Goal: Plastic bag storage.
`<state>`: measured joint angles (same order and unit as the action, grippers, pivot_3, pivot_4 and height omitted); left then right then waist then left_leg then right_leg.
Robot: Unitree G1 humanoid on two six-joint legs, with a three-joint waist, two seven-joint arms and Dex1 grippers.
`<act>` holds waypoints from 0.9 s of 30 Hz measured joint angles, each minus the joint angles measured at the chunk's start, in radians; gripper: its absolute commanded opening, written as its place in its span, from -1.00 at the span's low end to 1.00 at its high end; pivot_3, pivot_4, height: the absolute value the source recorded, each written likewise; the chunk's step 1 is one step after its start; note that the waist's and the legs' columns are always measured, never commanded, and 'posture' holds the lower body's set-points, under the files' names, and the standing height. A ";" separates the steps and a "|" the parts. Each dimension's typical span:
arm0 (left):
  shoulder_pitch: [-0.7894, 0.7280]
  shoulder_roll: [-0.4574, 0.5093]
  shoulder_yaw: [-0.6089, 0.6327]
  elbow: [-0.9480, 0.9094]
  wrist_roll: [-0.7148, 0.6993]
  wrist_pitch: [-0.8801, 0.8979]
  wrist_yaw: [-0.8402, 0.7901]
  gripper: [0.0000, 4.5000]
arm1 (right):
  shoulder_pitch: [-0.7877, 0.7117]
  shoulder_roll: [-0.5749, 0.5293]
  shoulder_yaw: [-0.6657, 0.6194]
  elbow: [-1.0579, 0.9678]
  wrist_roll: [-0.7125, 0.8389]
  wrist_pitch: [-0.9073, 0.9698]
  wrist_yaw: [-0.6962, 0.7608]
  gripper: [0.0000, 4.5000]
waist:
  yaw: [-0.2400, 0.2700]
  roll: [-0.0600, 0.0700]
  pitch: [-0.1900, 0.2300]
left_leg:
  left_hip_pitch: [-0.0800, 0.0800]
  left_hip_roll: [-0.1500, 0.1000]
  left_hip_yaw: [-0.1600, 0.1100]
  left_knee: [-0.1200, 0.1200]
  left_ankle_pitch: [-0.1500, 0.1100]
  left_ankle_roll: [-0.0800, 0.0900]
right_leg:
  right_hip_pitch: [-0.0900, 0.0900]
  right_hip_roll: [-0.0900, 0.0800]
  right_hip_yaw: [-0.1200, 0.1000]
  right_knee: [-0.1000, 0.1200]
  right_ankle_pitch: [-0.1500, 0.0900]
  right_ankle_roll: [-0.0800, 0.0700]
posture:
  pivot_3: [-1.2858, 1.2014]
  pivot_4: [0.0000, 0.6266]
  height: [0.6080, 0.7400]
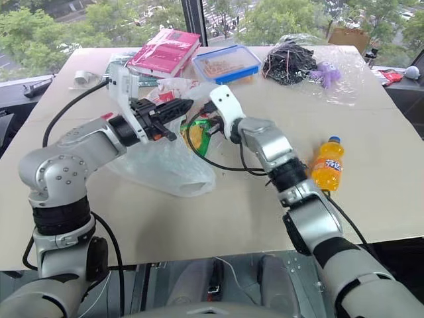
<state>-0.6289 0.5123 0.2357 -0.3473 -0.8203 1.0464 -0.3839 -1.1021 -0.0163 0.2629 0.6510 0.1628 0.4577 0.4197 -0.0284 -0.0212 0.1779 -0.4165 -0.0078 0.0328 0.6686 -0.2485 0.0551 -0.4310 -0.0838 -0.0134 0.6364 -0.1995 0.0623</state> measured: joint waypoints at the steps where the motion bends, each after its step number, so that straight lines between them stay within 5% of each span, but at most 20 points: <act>1: 0.008 -0.001 0.008 -0.001 0.000 -0.004 0.009 -1.00 | -0.030 0.022 -0.008 0.070 -0.008 -0.064 0.004 -0.99 | -0.005 0.000 0.000 | 0.000 0.000 0.000 0.000 0.000 0.000 | 0.000 0.000 0.000 0.000 0.000 0.000 | 0.03 -0.52 1.00; 4: 0.022 0.000 0.029 -0.015 0.001 -0.007 0.024 -1.00 | -0.098 0.071 -0.041 0.251 -0.032 -0.226 0.009 -0.71 | -0.012 0.000 0.000 | 0.000 0.000 0.000 0.000 0.000 0.000 | 0.000 0.000 0.000 0.000 0.000 0.000 | 0.03 -0.52 1.00; 9: 0.036 -0.003 0.030 -0.017 0.002 -0.008 0.042 -1.00 | -0.130 0.088 -0.058 0.387 -0.088 -0.414 -0.002 0.29 | -0.011 0.000 0.000 | 0.000 0.000 0.000 0.000 0.000 -0.001 | 0.000 -0.001 0.000 0.000 0.000 0.000 | 0.03 -0.52 1.00; 11: 0.034 -0.009 0.028 -0.015 0.002 -0.009 0.044 -1.00 | -0.112 0.072 -0.058 0.358 -0.110 -0.434 0.007 0.29 | -0.011 0.000 0.000 | 0.000 0.000 -0.001 0.000 0.000 -0.001 | 0.000 -0.001 -0.001 0.000 0.000 0.000 | 0.03 -0.52 1.00; 21: -0.010 -0.053 -0.024 0.112 0.055 -0.054 0.041 -1.00 | 0.395 -0.184 -0.099 -0.772 0.013 0.150 0.116 0.29 | 0.000 0.000 0.000 | -0.002 0.000 -0.001 0.000 0.000 -0.001 | -0.001 -0.002 -0.001 0.001 0.000 0.000 | 0.03 -0.52 1.00; 25: -0.023 -0.069 -0.052 0.151 0.081 -0.071 0.033 -1.00 | 0.520 -0.289 -0.265 -1.214 0.090 0.502 0.031 0.91 | 0.013 0.000 0.000 | -0.001 0.000 0.000 0.001 0.000 0.000 | -0.001 -0.002 -0.001 0.001 0.000 0.000 | 0.03 -0.52 1.00; 27: -0.027 -0.073 -0.055 0.167 0.091 -0.078 0.025 -1.00 | 0.577 -0.343 -0.336 -1.345 0.079 0.666 -0.035 0.98 | 0.019 0.000 0.000 | -0.001 0.000 0.000 0.002 0.000 0.000 | 0.000 -0.002 -0.001 0.002 0.000 0.000 | 0.03 -0.52 1.00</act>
<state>-0.6558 0.4391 0.1809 -0.1803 -0.7294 0.9686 -0.3585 -0.5254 -0.3590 -0.0733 -0.6940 0.2418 1.1239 0.3846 -0.0094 -0.0212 0.1779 -0.4171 -0.0079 0.0324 0.6703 -0.2485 0.0548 -0.4309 -0.0858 -0.0145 0.6383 -0.1995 0.0622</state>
